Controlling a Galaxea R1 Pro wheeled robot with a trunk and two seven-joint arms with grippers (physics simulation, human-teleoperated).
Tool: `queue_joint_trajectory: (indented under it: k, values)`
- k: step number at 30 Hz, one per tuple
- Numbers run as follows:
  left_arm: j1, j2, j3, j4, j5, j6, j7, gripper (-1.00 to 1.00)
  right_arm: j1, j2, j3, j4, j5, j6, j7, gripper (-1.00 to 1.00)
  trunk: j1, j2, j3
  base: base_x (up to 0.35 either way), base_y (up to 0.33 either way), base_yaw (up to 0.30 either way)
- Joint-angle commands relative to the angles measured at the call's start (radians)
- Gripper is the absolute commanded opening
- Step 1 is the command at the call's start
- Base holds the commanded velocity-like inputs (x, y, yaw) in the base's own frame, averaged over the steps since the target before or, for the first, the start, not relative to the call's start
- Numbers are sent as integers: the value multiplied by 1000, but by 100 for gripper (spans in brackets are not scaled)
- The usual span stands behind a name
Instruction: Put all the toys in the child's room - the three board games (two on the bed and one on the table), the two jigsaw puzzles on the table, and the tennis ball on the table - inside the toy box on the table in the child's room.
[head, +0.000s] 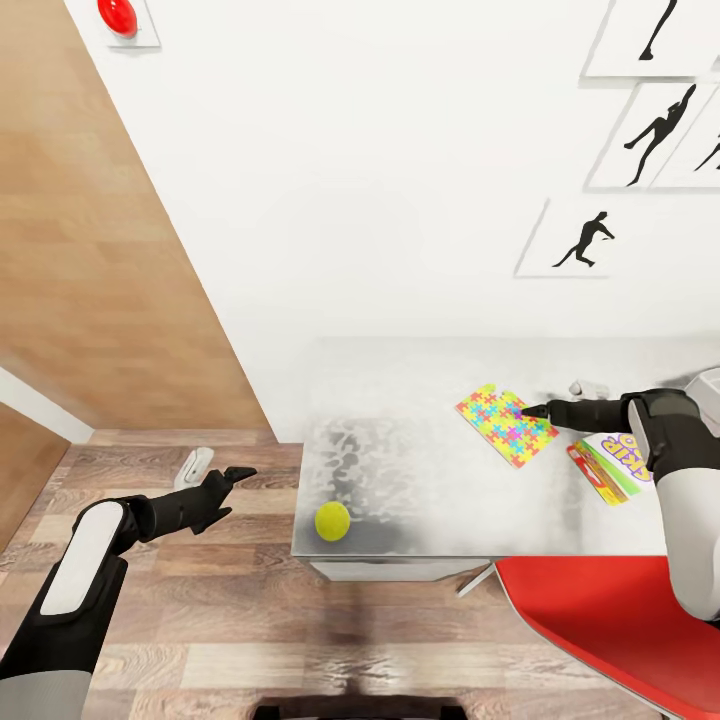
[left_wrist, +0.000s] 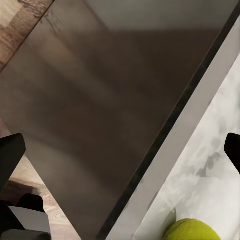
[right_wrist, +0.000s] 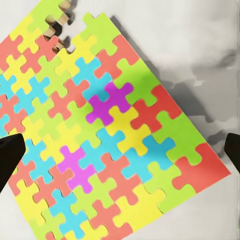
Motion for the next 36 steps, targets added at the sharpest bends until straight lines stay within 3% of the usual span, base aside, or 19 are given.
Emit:
queue_joint_trajectory:
  k: [1, 14, 36]
  values:
    - [-1, 0, 1, -1, 11, 3, 10, 100, -1, 1, -4, -1, 10, 3, 9, 100, 1, -2, -2, 0, 0, 0]
    - [-1, 0, 1, -1, 11, 3, 10, 100, -1, -5, -4, 1, 10, -6, 9, 100, 1, -2, -8, 0, 0, 0]
    - [-1, 0, 1, -1, 11, 3, 9, 100, -1, -5, -3, 1, 10, -8, 11, 100, 1, -2, -39, 0, 0, 0]
